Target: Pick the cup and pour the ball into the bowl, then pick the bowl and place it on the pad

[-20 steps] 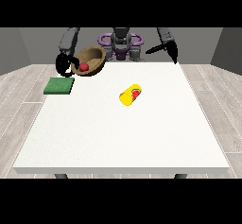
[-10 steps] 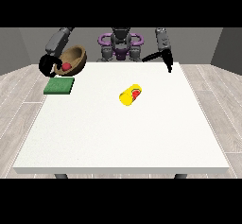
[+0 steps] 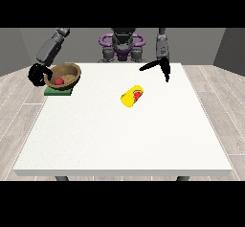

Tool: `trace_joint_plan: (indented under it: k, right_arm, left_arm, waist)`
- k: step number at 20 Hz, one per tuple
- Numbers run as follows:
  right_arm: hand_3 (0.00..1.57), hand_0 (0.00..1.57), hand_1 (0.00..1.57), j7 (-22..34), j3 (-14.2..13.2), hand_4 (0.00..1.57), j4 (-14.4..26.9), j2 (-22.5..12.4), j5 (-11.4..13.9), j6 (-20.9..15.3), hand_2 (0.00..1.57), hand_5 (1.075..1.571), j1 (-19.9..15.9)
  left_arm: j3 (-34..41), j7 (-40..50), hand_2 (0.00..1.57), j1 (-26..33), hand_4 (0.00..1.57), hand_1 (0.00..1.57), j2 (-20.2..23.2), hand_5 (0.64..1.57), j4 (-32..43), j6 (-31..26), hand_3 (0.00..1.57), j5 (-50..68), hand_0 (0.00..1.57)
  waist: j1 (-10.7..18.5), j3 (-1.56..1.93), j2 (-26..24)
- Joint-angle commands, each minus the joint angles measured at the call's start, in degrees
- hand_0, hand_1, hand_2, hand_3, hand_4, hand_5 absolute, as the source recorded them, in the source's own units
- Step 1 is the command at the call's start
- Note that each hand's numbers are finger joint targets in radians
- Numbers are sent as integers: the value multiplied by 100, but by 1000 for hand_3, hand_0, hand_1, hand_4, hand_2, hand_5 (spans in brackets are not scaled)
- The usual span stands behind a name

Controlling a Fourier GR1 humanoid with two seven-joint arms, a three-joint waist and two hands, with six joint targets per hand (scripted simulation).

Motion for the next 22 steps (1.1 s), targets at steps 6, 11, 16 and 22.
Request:
trace_joint_plan:
  k: [6, 11, 16, 22]
  right_arm:
    - [0, 1571, 1571, -866, -123, 1039, 508, -589, 169, 289, 1571, 1569, -119]
    - [459, 1571, 1571, -966, -101, 1022, 695, -689, 245, 314, 1571, 1571, -291]
    - [0, 1571, 1571, -144, -344, 765, 892, -985, -100, 540, 1571, 1568, -516]
    - [1038, 1571, 1571, -147, -55, 732, 919, -702, 165, 368, 1571, 1570, -362]
  left_arm:
    - [-169, 380, 0, 95, 0, 0, 64, 1564, -1060, 80, 0, -157, 0]
    - [-376, 671, 0, 238, 0, 0, 3, 1563, -1692, 78, 0, -285, 0]
    - [-235, 709, 0, 347, 0, 0, 33, 1566, -1426, -106, 0, -49, 0]
    - [-300, 918, 0, 408, 0, 0, 92, 1566, -1633, -334, 0, 42, 0]
  waist:
    - [-71, 2, 650]
    - [-83, 1, 731]
    - [-115, -7, 339]
    - [68, -7, 213]
